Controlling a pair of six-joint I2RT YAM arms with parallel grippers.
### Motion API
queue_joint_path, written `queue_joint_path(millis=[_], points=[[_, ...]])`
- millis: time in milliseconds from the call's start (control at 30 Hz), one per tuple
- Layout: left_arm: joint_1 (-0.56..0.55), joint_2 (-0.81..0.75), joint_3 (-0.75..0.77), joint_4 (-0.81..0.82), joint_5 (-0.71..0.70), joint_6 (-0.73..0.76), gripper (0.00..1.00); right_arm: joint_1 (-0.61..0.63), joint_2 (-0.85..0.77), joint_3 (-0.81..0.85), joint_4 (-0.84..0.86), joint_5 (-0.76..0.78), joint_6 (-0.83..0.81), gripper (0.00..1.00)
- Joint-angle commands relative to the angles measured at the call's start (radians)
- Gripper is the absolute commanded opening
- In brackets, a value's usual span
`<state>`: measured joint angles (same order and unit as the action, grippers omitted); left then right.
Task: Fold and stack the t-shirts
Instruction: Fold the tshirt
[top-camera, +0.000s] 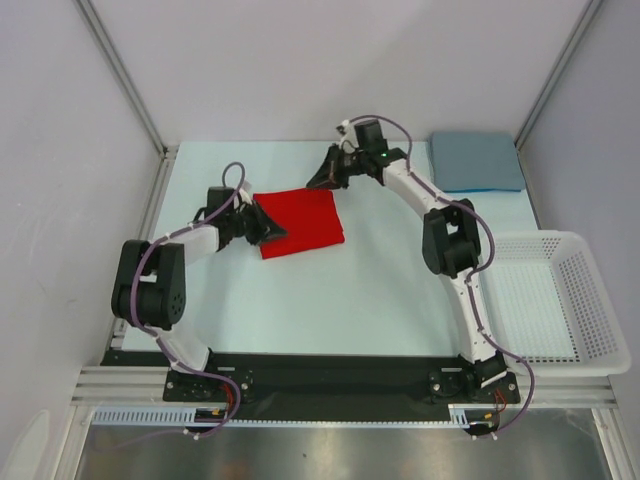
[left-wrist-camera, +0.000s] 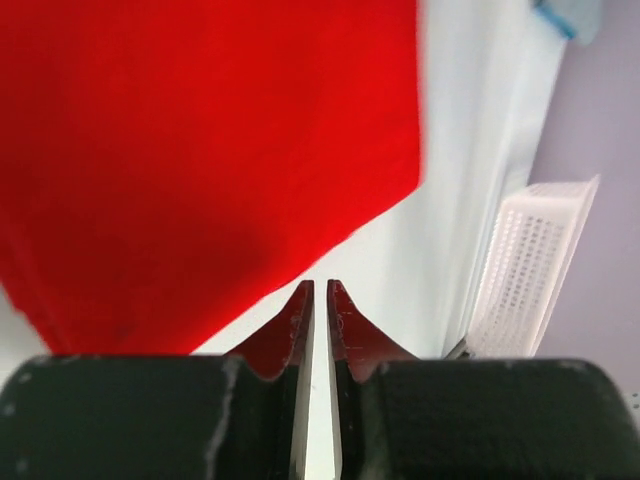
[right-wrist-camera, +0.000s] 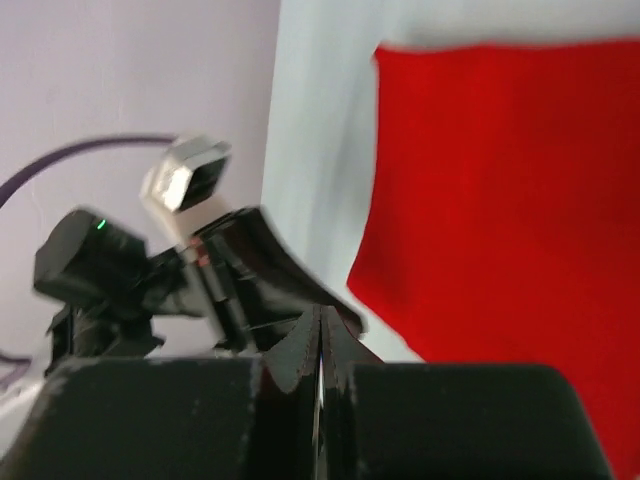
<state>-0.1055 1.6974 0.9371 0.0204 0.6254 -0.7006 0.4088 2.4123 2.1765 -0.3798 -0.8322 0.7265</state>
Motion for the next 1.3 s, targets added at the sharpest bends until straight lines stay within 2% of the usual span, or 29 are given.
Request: queue_joint_path(millis=[0, 267, 467, 567, 900, 1267], points=[[0.003, 0.016, -0.047, 0.095, 0.056, -0.050, 0.13, 0.062, 0.031, -0.032, -0.114, -0.172, -0.097, 0.00], [0.009, 0.061, -0.067, 0.050, 0.007, 0.018, 0.10, 0.120, 0.122, -0.038, -0.235, -0.252, -0.234, 0.00], [0.015, 0.056, -0.127, 0.052, -0.010, 0.024, 0.09, 0.122, 0.143, -0.107, -0.248, -0.300, -0.283, 0.00], [0.023, 0.057, -0.152, 0.055, -0.016, 0.030, 0.09, 0.116, 0.165, -0.092, -0.324, -0.253, -0.338, 0.00], [0.069, 0.074, -0.150, -0.042, -0.076, 0.072, 0.08, 0.022, 0.163, -0.187, -0.320, -0.107, -0.371, 0.00], [0.079, 0.022, -0.169, -0.112, -0.084, 0.108, 0.06, -0.074, 0.038, -0.337, -0.357, -0.012, -0.453, 0.04]])
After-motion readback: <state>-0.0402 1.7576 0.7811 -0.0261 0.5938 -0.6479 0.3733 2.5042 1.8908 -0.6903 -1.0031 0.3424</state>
